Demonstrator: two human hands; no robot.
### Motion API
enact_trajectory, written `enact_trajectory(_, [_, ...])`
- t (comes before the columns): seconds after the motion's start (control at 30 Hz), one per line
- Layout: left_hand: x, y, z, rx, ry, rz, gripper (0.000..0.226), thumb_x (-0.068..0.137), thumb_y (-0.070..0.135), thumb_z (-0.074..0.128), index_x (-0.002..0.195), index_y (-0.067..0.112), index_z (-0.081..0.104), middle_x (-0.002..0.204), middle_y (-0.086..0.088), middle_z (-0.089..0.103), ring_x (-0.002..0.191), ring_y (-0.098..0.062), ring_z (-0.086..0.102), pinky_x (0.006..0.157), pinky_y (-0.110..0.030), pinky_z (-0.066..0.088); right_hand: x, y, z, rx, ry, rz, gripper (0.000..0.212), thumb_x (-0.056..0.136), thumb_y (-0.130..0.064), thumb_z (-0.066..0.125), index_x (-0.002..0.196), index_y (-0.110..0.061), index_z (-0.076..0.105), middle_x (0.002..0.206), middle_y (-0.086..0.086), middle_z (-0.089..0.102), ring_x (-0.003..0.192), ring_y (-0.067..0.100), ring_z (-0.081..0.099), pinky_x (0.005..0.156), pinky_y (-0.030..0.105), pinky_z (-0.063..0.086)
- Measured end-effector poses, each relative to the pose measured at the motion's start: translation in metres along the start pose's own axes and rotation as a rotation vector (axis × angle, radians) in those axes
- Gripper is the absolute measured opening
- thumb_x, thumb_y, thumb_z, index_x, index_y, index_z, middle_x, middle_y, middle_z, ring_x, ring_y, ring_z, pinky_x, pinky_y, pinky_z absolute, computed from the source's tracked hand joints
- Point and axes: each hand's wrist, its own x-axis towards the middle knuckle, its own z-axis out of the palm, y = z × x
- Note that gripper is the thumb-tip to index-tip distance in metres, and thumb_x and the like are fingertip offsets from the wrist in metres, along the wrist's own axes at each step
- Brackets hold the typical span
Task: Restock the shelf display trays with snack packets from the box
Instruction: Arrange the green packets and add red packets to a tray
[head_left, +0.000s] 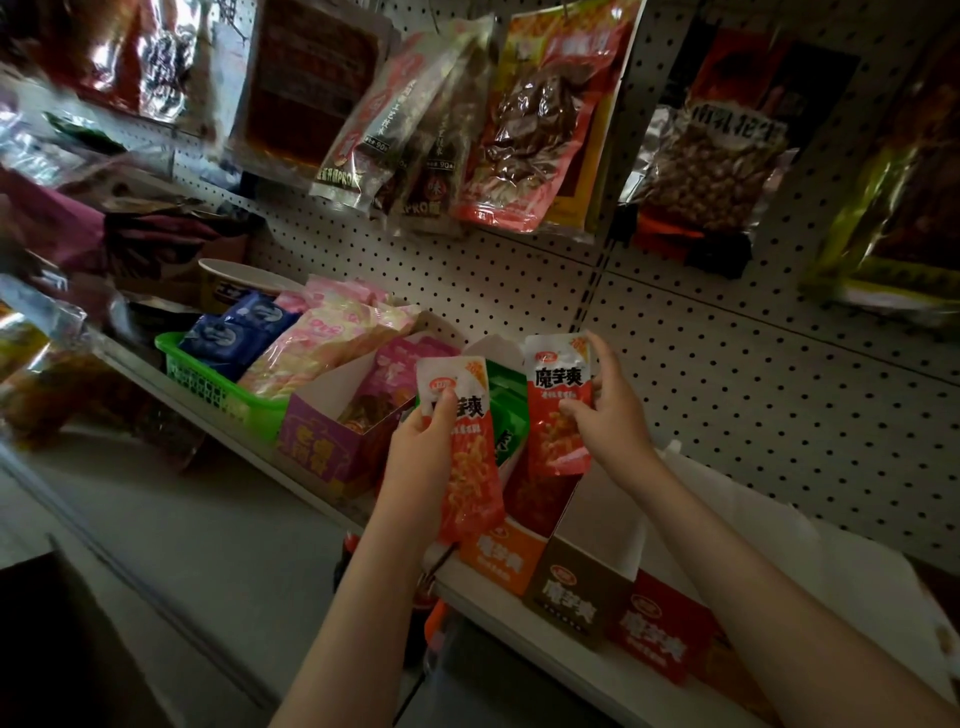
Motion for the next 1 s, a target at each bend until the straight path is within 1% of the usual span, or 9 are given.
enact_trajectory(0.1, [0.002,-0.001,-0.003,-0.006,0.02,-0.012,0.046,0.093,0.05,0.053,0.128,0.02,0.057,0.114,-0.007,0.068,0.103,-0.027,0.066,0.092,-0.049,0.053,0.001,-0.001,0.0,-0.046,-0.017,-0.011,0.087,0.091,-0.002,0.057,0.147,-0.049,0.011,0.114,0.006,0.048,0.065,0.006,0.054,0.045,0.013,0.044])
enact_trajectory(0.23, [0.005,-0.001,-0.002,-0.04,0.006,-0.017,0.032,0.097,0.043,0.05,0.114,0.018,0.063,0.097,-0.007,0.073,0.092,-0.025,0.07,0.088,-0.046,0.056,0.007,0.0,0.001,0.02,-0.017,-0.032,0.081,0.091,-0.001,0.054,0.139,-0.057,0.02,0.132,0.008,0.045,0.086,0.017,0.06,0.052,0.017,0.051])
enact_trajectory(0.37, [0.0,-0.003,0.008,-0.031,0.027,-0.021,0.026,0.099,0.042,0.047,0.103,0.02,0.061,0.094,-0.004,0.069,0.09,-0.022,0.067,0.083,-0.041,0.056,0.003,0.003,0.002,0.097,0.006,-0.014,0.058,0.094,0.002,0.048,0.126,-0.037,0.021,0.11,-0.001,0.046,0.084,0.031,0.064,0.064,0.048,0.059])
enact_trajectory(0.43, [-0.001,-0.002,0.013,-0.054,0.044,-0.046,0.022,0.098,0.038,0.049,0.105,0.02,0.06,0.097,-0.004,0.067,0.092,-0.022,0.065,0.086,-0.041,0.054,0.0,0.009,0.0,0.093,-0.023,0.003,0.06,0.093,0.008,0.045,0.123,-0.036,0.016,0.112,-0.003,0.042,0.083,0.04,0.064,0.066,0.057,0.056])
enact_trajectory(0.5, [-0.001,0.0,0.015,-0.11,0.05,-0.083,0.014,0.097,0.026,0.052,0.104,0.017,0.059,0.096,-0.008,0.066,0.093,-0.026,0.065,0.086,-0.043,0.053,-0.001,0.012,-0.002,0.035,-0.06,0.009,0.069,0.091,0.012,0.044,0.132,-0.036,0.016,0.131,0.004,0.035,0.082,0.042,0.063,0.064,0.054,0.057])
enact_trajectory(0.63, [0.001,0.001,0.014,-0.121,0.059,-0.084,0.025,0.092,0.008,0.053,0.117,0.01,0.055,0.105,-0.014,0.065,0.095,-0.031,0.065,0.08,-0.043,0.054,0.004,0.007,-0.007,-0.113,-0.154,-0.031,0.078,0.086,0.009,0.053,0.141,-0.036,0.022,0.136,0.008,0.039,0.068,0.02,0.058,0.047,0.021,0.048])
enact_trajectory(0.8, [-0.002,0.0,0.016,-0.019,0.045,-0.003,0.032,0.09,0.006,0.056,0.121,0.015,0.054,0.109,-0.009,0.065,0.099,-0.027,0.063,0.088,-0.047,0.053,0.005,0.005,-0.017,-0.112,-0.013,0.024,0.065,0.084,0.0,0.065,0.126,-0.03,0.026,0.117,0.006,0.051,0.077,0.021,0.064,0.062,0.045,0.059])
enact_trajectory(0.87, [-0.004,0.001,0.018,-0.003,0.039,0.02,0.032,0.09,0.006,0.056,0.12,0.014,0.055,0.108,-0.008,0.065,0.099,-0.027,0.063,0.089,-0.047,0.053,0.003,0.003,-0.019,-0.108,0.005,0.021,0.059,0.084,-0.004,0.068,0.118,-0.029,0.026,0.109,0.004,0.051,0.077,0.019,0.064,0.063,0.042,0.059])
enact_trajectory(1.0, [-0.006,-0.001,0.019,0.015,0.003,0.037,0.03,0.093,0.007,0.055,0.119,0.022,0.05,0.106,-0.002,0.061,0.096,-0.021,0.061,0.073,-0.036,0.052,-0.005,0.008,-0.02,-0.389,-0.17,-0.093,0.055,0.086,-0.009,0.066,0.111,-0.032,0.023,0.111,0.005,0.051,0.083,0.025,0.063,0.069,0.04,0.058])
